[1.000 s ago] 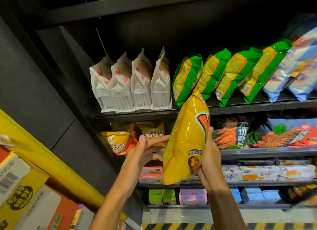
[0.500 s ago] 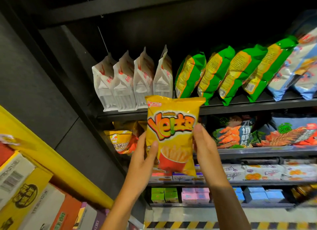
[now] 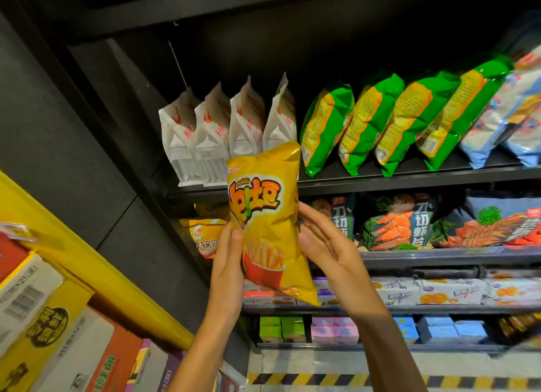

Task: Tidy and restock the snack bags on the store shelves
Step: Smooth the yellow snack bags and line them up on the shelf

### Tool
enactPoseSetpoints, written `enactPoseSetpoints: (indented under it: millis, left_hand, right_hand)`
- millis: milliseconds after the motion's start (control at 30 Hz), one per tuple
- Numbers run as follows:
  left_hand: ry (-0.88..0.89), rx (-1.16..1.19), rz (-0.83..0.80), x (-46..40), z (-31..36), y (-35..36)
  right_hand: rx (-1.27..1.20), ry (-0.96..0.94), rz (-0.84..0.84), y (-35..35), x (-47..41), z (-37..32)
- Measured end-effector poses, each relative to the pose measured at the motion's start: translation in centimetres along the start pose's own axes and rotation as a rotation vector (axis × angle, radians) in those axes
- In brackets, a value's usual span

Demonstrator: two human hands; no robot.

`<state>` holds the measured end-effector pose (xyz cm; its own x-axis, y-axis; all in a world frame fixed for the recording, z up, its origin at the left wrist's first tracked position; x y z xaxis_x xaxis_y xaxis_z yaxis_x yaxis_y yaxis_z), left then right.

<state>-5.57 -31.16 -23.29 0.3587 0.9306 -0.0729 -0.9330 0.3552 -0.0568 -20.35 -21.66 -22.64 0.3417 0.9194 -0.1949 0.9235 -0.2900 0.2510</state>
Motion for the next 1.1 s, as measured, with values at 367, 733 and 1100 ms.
enactPoseSetpoints:
  millis: [367, 733, 1100]
  left_hand:
    - [0.229, -0.136, -0.426, 0.8, 1.6, -1.8]
    - [0.285, -0.318, -0.228, 0.8, 2.8, -2.8]
    - [0.137, -0.254, -0.641, 3.0, 4.2, -3.3]
  right_hand:
    - [0.031, 0.114, 0.064, -2.4, 0.8, -0.4]
    - [0.362, -0.144, -0.224, -1.8, 4.1, -2.6]
    - [0.008, -0.133, 0.277, -0.9, 3.3, -1.4]
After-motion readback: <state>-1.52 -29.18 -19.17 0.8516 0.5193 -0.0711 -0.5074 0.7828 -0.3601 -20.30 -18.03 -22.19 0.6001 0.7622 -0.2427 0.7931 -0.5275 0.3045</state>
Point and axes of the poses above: each hand's wrist, its own x-axis away from the middle knuckle, its own y-axis out of the palm, z = x × y, the point moved 1 cm from there along -x, towards the middle knuckle, and after that the axes turned 6 degrees about -x, right-handed, at the moved point
